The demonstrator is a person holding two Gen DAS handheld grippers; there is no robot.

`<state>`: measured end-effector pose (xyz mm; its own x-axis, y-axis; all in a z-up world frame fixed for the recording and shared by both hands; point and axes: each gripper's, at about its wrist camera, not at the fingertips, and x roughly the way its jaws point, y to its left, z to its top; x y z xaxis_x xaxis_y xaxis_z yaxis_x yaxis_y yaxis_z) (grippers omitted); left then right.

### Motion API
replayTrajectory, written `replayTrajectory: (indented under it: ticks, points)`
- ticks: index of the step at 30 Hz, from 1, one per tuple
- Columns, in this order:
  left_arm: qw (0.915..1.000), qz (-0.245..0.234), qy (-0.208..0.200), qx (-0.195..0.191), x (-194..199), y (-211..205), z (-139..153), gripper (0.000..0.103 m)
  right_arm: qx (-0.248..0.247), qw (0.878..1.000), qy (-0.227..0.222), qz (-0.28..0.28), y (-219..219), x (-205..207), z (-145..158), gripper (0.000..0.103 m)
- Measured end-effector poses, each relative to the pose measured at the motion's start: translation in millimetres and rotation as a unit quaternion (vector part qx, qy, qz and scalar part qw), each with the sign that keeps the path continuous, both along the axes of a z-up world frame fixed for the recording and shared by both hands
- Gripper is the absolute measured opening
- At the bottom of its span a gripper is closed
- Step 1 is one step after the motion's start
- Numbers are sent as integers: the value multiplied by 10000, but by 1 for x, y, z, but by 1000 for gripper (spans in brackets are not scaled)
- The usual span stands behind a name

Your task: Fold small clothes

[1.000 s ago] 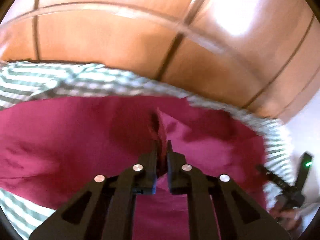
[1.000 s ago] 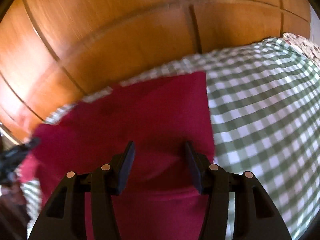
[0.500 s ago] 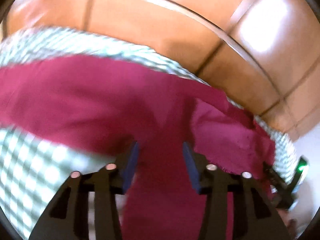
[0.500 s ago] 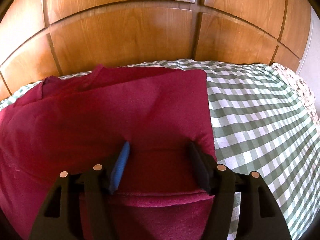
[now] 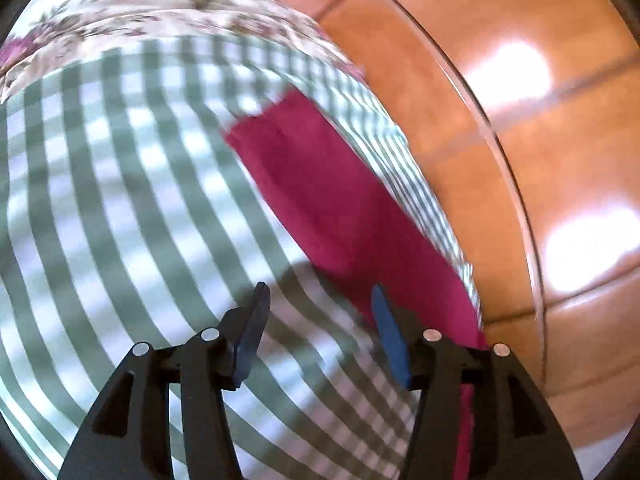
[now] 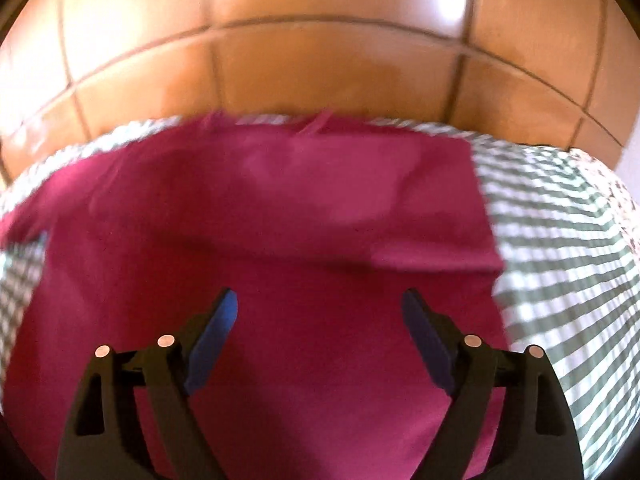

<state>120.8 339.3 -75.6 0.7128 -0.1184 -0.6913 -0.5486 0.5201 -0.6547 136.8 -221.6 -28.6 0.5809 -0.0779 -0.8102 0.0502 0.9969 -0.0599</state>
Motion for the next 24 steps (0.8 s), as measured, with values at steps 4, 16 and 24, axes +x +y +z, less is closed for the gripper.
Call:
replayTrajectory:
  ticks: [4,16,24]
  points:
    - [9988,478,28,-113,0,36,-7,49,-319,9993,148,-100,10,-1,-14,91]
    - [9997,4,119,232,53,53,14,7,-252,9993,188,-182,7,0,-21,96]
    - [9758,-1807,-1096,557,77,-93,94,7,-213,9994,179,-181,8,0,-21,96]
